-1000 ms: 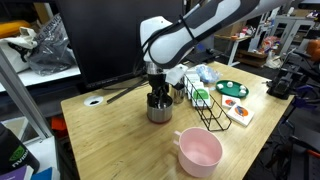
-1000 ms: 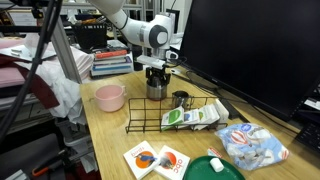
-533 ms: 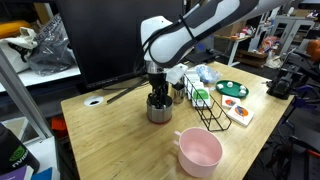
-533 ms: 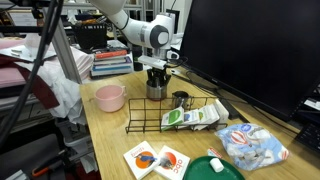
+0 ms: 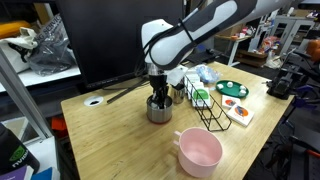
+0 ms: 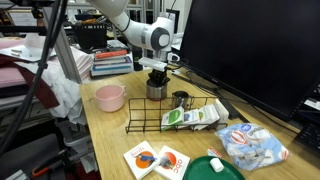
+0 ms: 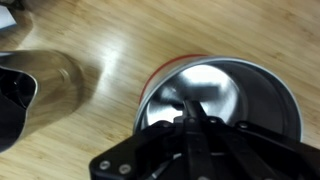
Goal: Pick the object in the silver bowl and put it in the pink cup
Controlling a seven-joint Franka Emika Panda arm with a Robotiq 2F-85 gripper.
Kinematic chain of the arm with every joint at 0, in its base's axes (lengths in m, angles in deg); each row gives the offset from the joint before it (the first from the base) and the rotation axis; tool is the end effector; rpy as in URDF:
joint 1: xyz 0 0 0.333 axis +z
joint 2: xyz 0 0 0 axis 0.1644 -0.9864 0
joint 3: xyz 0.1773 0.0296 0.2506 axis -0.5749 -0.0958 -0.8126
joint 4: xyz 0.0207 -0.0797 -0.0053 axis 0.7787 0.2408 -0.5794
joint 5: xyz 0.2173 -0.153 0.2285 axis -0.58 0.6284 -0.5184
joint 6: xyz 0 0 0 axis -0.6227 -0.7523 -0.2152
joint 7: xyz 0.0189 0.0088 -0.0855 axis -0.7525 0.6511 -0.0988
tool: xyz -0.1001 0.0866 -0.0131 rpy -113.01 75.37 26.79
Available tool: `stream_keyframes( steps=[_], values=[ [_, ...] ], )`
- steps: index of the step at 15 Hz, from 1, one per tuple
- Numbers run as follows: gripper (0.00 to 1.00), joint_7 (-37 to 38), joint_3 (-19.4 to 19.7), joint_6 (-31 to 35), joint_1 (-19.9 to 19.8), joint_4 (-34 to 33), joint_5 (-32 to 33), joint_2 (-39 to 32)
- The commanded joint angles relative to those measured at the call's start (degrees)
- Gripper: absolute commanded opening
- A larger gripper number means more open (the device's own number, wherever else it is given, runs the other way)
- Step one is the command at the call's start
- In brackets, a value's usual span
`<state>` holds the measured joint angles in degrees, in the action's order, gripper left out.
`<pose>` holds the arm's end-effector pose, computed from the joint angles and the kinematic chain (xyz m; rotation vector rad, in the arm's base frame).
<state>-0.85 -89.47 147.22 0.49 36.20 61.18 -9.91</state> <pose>0.6488 0.1662 0.2059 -3.0940 -0.4992 0.1815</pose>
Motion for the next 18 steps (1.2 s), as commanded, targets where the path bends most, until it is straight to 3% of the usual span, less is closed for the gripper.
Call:
stream_keyframes(
  steps=[1,18],
  values=[
    [0.00,-1.2,-0.4,0.1,-0.7,0.8,-0.9,0.7],
    [0.04,-1.7,-0.7,1.7,-1.0,0.1,-1.1,0.2]
  ],
)
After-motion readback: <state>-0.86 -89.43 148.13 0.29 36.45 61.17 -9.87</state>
